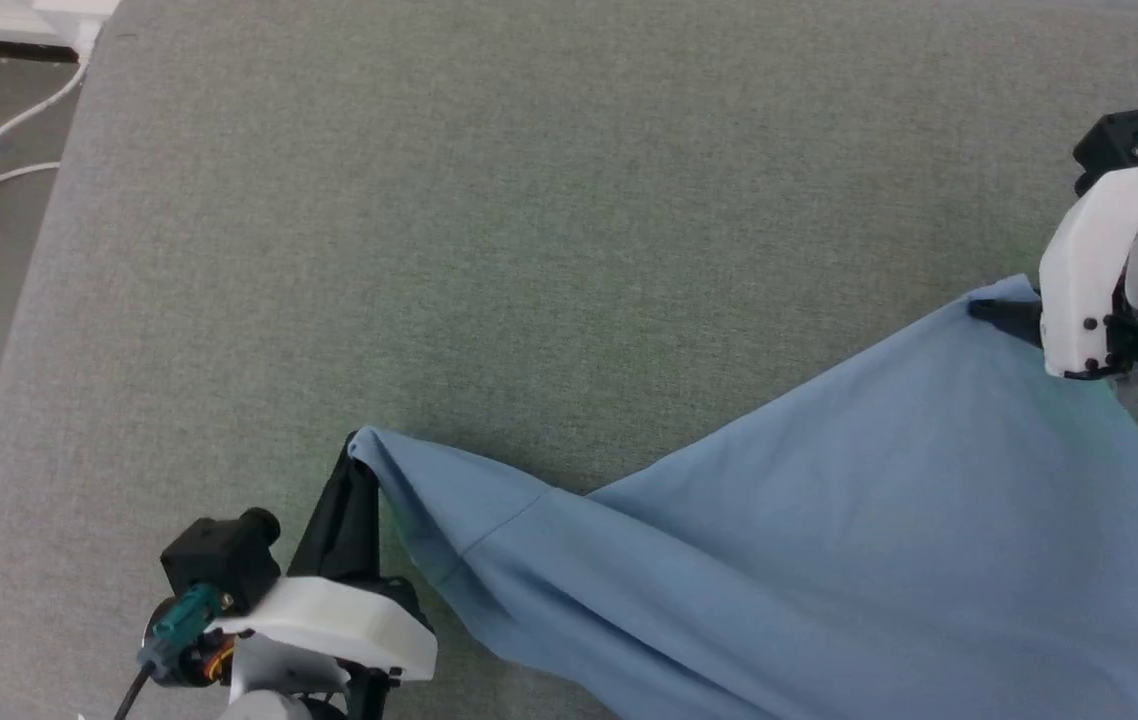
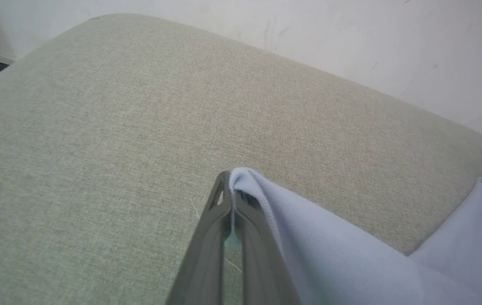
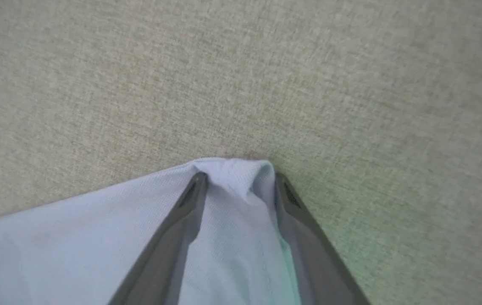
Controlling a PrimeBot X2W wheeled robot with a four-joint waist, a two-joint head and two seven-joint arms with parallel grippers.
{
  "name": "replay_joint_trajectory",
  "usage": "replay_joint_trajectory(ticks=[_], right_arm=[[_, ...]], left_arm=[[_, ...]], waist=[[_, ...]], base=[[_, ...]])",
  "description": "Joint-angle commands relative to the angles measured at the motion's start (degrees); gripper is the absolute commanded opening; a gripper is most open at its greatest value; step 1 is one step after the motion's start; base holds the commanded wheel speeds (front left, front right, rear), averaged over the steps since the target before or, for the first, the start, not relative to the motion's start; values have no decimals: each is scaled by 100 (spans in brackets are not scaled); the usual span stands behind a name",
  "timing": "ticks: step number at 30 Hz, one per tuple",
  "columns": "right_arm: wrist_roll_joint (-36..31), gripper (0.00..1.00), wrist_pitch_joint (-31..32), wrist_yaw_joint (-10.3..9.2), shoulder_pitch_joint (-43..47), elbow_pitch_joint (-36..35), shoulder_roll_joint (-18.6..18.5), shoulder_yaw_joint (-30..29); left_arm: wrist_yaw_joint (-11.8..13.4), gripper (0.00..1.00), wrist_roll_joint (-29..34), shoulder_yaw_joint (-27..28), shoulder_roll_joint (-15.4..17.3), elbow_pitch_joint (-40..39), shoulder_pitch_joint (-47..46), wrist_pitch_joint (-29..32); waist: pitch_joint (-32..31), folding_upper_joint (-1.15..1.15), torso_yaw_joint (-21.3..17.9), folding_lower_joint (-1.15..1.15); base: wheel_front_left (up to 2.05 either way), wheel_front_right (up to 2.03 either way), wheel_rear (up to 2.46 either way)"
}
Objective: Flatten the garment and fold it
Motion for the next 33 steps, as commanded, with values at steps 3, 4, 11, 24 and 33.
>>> replay_joint_trajectory(ticks=[3,4,11,24,33], right_arm=[[67,0,315,-5,413,346,224,320],[80,0,339,-5,415,340,226,358],[290,0,-66,-5,354,-20,132,462],[-327,0,-1850,-5,-82,-79,-225,-195],[-1094,0,-2785,-5,-1300,428,-134,-459]], left_arm=[[-34,0,-13,6,-35,65,-101,-45],[-35,0,-19,11,-29,80,-100,-45],[-87,0,-37,88,109,128,-201,-14],[-631,0,64,423,745,818,-2268,532],[-1325,0,393,165,582,3377,-5072,718]], waist=[[-50,0,-18,1],[-73,0,-29,1],[-549,0,-161,1],[-1734,0,-623,1],[-1482,0,-1031,1]], base=[[0,0,0],[0,0,0],[0,0,0],[0,0,0],[0,0,0]])
